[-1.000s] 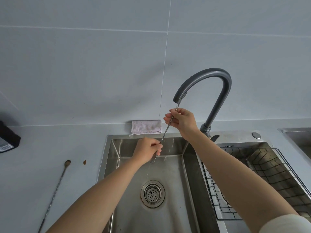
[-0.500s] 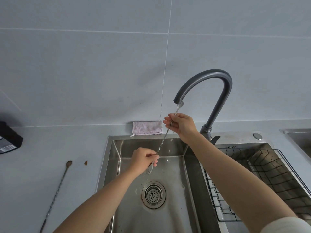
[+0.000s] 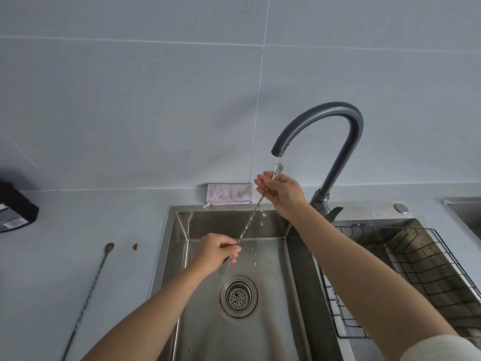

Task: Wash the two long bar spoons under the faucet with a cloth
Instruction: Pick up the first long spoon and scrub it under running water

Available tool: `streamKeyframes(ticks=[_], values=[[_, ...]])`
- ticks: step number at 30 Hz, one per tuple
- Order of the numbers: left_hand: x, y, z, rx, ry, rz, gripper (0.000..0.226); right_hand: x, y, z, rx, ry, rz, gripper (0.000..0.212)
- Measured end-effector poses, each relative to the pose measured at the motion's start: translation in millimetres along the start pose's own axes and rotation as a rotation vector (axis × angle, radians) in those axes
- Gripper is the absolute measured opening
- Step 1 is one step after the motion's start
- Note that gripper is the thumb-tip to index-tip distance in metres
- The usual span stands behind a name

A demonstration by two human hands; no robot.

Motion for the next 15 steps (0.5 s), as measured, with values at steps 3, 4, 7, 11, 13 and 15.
streamKeyframes(ticks=[3, 4, 7, 11, 13, 15], values=[[-1.8, 1.3, 1.1, -0.017, 0.006, -0.001, 0.033, 3.2, -1.4, 0.1, 0.028, -0.009, 0.042, 0.022], [-2.2, 1.9, 1.5, -0.022, 0.009, 0.000, 0.034, 3.3, -2.3, -0.4, 0.042, -0.018, 0.077, 0.029], [-2.0, 4.3, 3.2, -0.033, 0.020, 0.003, 0.035, 2.3, -5.3, -1.3, 0.048, -0.019, 0.122, 0.035], [-2.5, 7.0, 3.2, -0.040, 0.043, 0.033, 0.031, -0.6, -7.0, 0.0, 0.051, 0.004, 0.063, 0.015], [-2.0, 8.3, 2.3, -0.039, 0.032, -0.002, 0.030, -1.9, -5.7, 0.5, 0.079, 0.009, 0.029, 0.011], [-1.1, 9.6, 2.1, -0.033, 0.026, -0.024, 0.031, -3.5, -4.2, -0.8, 0.104, 0.022, 0.003, 0.013]])
Point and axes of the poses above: each hand's wrist, its own z-axis away from the middle knuckle, its own y-axis out of the back of the hand, x = y × z, the point moved 2 cm from there along -z, towards the middle knuckle, and after that the axes turned 12 degrees about z, right-handed, at the moved point
